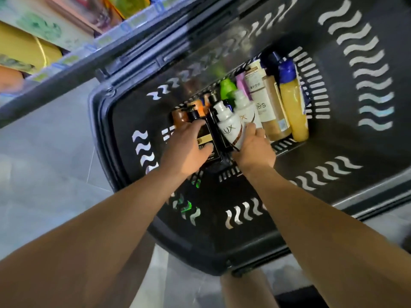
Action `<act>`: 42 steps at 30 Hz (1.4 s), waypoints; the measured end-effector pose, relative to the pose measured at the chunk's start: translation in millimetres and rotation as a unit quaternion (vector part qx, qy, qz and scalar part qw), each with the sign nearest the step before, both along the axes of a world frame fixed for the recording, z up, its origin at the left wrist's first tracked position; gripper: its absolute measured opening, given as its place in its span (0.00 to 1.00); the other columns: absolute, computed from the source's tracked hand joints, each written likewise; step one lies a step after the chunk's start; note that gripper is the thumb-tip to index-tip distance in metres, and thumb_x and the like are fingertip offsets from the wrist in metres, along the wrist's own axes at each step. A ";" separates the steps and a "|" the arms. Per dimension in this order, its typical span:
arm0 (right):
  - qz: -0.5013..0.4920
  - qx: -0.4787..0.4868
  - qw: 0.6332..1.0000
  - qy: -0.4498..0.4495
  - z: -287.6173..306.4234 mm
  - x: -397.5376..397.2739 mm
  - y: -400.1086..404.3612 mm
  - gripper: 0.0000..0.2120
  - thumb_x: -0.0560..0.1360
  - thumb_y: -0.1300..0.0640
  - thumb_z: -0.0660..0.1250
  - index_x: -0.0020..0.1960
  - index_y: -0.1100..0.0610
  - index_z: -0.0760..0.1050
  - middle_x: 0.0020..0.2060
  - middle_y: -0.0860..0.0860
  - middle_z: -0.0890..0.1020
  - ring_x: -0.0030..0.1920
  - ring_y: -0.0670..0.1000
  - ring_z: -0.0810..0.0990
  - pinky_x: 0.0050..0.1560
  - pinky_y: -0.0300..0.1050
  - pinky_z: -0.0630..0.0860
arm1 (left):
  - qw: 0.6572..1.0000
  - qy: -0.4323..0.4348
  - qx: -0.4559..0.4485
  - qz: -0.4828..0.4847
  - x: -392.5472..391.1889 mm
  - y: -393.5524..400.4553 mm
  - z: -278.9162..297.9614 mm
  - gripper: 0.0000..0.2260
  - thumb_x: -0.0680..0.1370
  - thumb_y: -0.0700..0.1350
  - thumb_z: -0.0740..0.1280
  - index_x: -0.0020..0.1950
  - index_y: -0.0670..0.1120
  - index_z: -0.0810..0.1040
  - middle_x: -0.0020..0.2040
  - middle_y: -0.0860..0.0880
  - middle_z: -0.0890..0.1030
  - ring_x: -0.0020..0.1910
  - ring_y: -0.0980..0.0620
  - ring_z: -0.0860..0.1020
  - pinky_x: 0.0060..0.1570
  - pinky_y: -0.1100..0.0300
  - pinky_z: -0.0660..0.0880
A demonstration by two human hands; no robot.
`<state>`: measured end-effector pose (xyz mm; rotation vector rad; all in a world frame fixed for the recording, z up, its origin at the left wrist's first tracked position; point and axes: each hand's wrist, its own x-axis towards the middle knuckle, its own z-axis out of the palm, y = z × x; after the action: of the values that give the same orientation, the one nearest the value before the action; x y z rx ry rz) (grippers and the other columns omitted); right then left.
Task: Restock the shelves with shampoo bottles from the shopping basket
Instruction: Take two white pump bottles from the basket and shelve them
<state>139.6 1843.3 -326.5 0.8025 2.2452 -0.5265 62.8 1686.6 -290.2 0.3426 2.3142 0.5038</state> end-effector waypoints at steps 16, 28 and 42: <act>-0.191 -0.324 0.915 0.146 72.7 17.8 -1.3 0.29 0.69 0.56 0.77 0.67 0.51 0.71 0.52 0.45 0.83 0.51 0.42 0.81 0.55 0.44 0.79 | 0.923 -0.244 0.203 0.220 7.4 28.9 25.0 0.25 0.70 0.47 0.75 0.58 0.70 0.69 0.53 0.55 0.84 0.52 0.60 0.82 0.46 0.60 0.81; -0.187 -0.229 0.944 0.144 38.1 9.6 25.9 0.35 0.69 0.48 0.76 0.72 0.52 0.66 0.65 0.49 0.72 0.61 0.47 0.75 0.61 0.41 0.73 | 0.934 -0.206 0.178 0.231 -1.6 35.2 5.2 0.28 0.72 0.50 0.72 0.70 0.61 0.67 0.55 0.61 0.80 0.53 0.65 0.79 0.56 0.54 0.77; -0.061 0.031 0.992 0.109 -28.4 -25.9 15.1 0.35 0.69 0.48 0.77 0.68 0.58 0.63 0.62 0.57 0.70 0.61 0.59 0.71 0.60 0.52 0.72 | 0.957 -0.165 0.112 0.211 -20.0 9.8 -23.3 0.30 0.74 0.48 0.73 0.71 0.64 0.64 0.49 0.70 0.78 0.47 0.75 0.76 0.36 0.78 0.72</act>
<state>113.6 1858.4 -355.0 0.9578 2.4325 -0.6319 42.9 1696.4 -313.4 -0.1341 2.0026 0.9615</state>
